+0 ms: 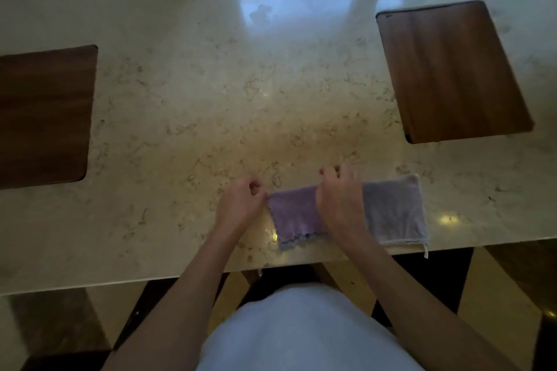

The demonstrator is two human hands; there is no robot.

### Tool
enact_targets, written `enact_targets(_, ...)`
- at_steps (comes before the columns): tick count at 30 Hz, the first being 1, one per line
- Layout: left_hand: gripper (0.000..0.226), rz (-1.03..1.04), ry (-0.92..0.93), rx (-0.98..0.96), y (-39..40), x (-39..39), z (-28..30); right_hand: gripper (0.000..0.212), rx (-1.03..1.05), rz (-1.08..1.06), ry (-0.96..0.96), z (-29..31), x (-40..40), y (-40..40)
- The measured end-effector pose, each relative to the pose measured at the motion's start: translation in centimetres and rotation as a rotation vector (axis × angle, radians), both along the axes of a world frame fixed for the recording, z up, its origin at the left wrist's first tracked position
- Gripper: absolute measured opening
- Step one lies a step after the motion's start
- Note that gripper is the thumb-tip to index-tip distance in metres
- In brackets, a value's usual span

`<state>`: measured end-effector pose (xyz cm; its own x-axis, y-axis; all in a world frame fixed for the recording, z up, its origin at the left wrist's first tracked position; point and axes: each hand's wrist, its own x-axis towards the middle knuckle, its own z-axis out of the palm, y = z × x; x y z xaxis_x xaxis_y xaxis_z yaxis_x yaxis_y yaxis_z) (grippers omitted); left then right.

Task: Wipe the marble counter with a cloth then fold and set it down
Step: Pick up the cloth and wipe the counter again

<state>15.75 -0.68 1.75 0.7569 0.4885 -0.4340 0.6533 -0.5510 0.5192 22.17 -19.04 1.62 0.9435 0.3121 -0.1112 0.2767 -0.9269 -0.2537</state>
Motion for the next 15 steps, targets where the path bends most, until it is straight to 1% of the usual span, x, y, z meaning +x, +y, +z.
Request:
enact_targets(1,0.007,0.044,-0.043,0.026,0.3,-0.6,-0.1,0.025,0.0,0.014,-0.016,-0.4,-1.1,0.6)
enact_targets(3,0.006,0.108,-0.134,0.084,1.6,-2.5,-0.4,0.043,-0.036,0.049,0.066,-1.5,-3.8,1.6)
enact_targets(6,0.011,0.163,-0.179,0.115,4.1,-5.9,-0.8,0.06,-0.114,0.12,0.151,-3.5,-7.6,1.9)
enact_targets(8,0.014,0.211,-0.192,0.155,6.2,-8.2,-0.7,0.063,-0.133,0.122,0.151,-4.2,-8.5,1.7)
enact_targets(11,0.019,0.234,-0.198,0.243,10.1,-11.5,-0.6,0.063,-0.13,0.049,0.142,-4.7,-8.2,2.3)
enact_targets(13,0.024,0.209,-0.209,0.289,13.3,-13.2,-1.0,0.064,-0.152,-0.023,0.121,-5.0,-8.0,3.6)
enact_targets(15,0.027,0.112,-0.214,0.371,16.7,-14.4,-1.7,0.063,-0.174,-0.095,0.104,-5.1,-8.4,5.4)
